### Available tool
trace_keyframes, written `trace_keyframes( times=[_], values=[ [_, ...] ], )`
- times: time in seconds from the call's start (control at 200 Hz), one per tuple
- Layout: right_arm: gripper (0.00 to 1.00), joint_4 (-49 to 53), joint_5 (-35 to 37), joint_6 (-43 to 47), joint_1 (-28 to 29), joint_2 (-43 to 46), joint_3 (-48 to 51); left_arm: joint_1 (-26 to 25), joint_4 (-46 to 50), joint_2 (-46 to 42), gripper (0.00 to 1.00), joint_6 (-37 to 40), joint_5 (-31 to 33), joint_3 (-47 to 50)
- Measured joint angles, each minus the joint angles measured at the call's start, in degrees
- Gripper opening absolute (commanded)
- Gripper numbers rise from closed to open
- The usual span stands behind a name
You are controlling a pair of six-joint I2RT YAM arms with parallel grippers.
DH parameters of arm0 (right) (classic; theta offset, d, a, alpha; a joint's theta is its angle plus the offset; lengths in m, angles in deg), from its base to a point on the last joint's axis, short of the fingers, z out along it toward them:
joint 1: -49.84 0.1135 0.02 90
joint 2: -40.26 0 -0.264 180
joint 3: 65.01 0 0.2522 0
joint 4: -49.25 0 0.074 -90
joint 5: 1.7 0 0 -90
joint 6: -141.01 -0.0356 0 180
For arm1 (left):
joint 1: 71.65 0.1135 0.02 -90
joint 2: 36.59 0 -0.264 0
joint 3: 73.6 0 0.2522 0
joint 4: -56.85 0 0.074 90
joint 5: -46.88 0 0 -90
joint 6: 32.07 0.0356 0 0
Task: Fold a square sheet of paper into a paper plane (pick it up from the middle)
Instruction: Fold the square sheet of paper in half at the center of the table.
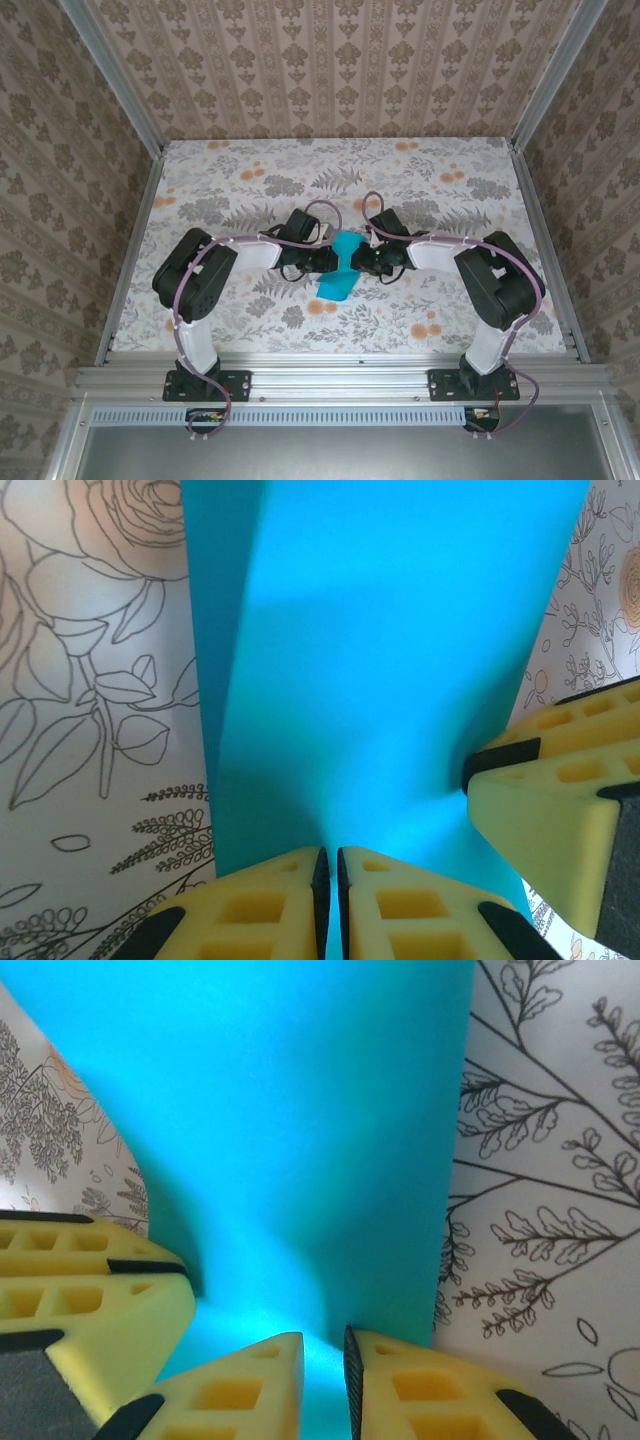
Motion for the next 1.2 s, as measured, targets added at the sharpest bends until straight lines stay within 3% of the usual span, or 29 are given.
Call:
trace_keyframes(
  times=[0.59, 0.95, 1.2],
  values=[
    [0.22, -2.38, -1.64, -0.59, 1.97, 1.49, 3.04, 0.00, 1.36, 0.55, 0.15, 1.55, -0.42, -1.18],
    [0.23, -0.11, -1.42, -1.42, 2.40, 8.13, 2.47, 0.00, 2.01, 0.66, 0.15, 2.23, -0.46, -1.49],
    [0.22, -2.54, -2.47, -3.89, 4.79, 6.38, 2.99, 0.00, 2.49, 0.79, 0.15, 2.64, -0.48, -1.79]
  ],
)
